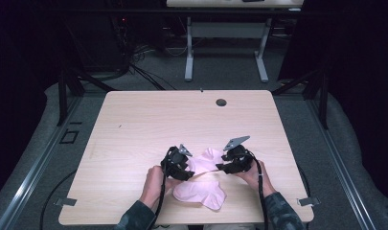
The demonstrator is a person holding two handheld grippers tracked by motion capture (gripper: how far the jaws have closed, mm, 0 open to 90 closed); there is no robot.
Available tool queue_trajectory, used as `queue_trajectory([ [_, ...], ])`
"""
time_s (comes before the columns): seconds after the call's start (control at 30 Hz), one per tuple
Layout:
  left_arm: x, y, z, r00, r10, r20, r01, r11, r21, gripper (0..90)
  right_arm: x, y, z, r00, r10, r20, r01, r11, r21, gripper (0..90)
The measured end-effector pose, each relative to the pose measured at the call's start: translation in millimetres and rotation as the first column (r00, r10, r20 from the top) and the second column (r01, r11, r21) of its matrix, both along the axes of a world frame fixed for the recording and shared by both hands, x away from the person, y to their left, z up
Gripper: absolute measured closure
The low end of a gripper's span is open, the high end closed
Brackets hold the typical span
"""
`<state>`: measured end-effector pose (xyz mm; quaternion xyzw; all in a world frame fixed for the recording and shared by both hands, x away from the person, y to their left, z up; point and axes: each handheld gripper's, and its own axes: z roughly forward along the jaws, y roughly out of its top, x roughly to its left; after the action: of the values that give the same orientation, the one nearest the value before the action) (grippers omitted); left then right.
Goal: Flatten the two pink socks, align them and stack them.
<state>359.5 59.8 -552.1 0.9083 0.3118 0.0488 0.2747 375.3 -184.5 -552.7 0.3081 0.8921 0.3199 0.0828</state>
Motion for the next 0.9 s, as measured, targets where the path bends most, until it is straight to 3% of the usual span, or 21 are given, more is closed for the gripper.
queue_trajectory([
  [0.1, 0.4, -0.6, -5.8, 1.0, -0.004, -0.003, 0.004, 0.9999, 0.01, 58.8, 3.5, 3.5, -10.9, 0.9992, 0.015, -0.036, -0.015, 0.9998, -0.009, 52.9],
  [0.23, 0.9, 4.1, -7.6, 1.0, -0.001, -0.002, 0.001, 1.0, -0.009, 62.6, 4.3, 1.7, -13.8, 0.9993, -0.005, -0.037, 0.004, 0.9999, -0.009, 65.4],
  [0.37, 1.4, 6.3, -8.8, 1.0, -0.001, -0.002, 0.001, 0.9997, -0.025, 63.8, 1.9, 0.4, -16.1, 0.9995, -0.032, -0.004, 0.032, 0.9995, -0.002, 81.5],
  [0.47, 0.8, 5.8, -8.1, 1.0, -0.001, 0.004, 0.001, 0.9998, -0.018, 61.9, 1.1, 0.3, -16.7, 0.9989, -0.044, -0.017, 0.044, 0.9988, 0.019, 84.1],
  [0.53, -1.1, 5.7, -5.2, 0.9996, 0.008, 0.027, -0.008, 0.9999, -0.015, 57.9, 1.0, 0.8, -13.7, 0.9963, -0.064, -0.057, 0.066, 0.9976, 0.023, 84.5],
  [0.6, -5.8, 5.3, 2.5, 0.9977, 0.014, 0.066, -0.011, 0.999, -0.044, 54.9, -0.6, 1.1, -7.1, 0.994, -0.077, -0.077, 0.081, 0.9956, 0.047, 84.5],
  [0.8, -17.7, -14.1, 25.2, 0.9805, -0.003, 0.197, 0.023, 0.9947, -0.1, 44.5, -3.2, 6.2, 21.3, 0.981, -0.106, -0.163, 0.124, 0.9865, 0.107, 84.3],
  [0.9, -16.6, -28.4, 22.7, 0.9764, -0.024, 0.215, 0.04, 0.9965, -0.073, 42.7, -3.9, 8.3, 30.1, 0.975, -0.113, -0.191, 0.14, 0.9806, 0.137, 84.3],
])
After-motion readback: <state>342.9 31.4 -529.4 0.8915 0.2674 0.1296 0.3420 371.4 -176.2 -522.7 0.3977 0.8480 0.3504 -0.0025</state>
